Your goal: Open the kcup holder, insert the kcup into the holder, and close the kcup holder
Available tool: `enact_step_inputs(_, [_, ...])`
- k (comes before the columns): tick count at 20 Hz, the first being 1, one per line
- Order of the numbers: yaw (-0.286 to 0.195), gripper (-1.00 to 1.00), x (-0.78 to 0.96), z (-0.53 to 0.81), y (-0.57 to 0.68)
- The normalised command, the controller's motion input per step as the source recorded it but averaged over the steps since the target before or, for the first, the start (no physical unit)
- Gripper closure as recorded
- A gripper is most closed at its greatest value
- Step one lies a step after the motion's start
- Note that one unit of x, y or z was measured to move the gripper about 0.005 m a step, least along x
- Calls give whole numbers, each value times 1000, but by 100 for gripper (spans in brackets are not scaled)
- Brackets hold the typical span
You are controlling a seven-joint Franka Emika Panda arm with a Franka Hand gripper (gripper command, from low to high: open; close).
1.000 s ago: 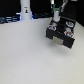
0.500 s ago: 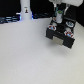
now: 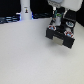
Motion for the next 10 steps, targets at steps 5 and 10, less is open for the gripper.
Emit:
enact_step_inputs(5, [9, 100, 10, -150, 11])
enact_step_inputs(10, [16, 100, 74, -154, 40])
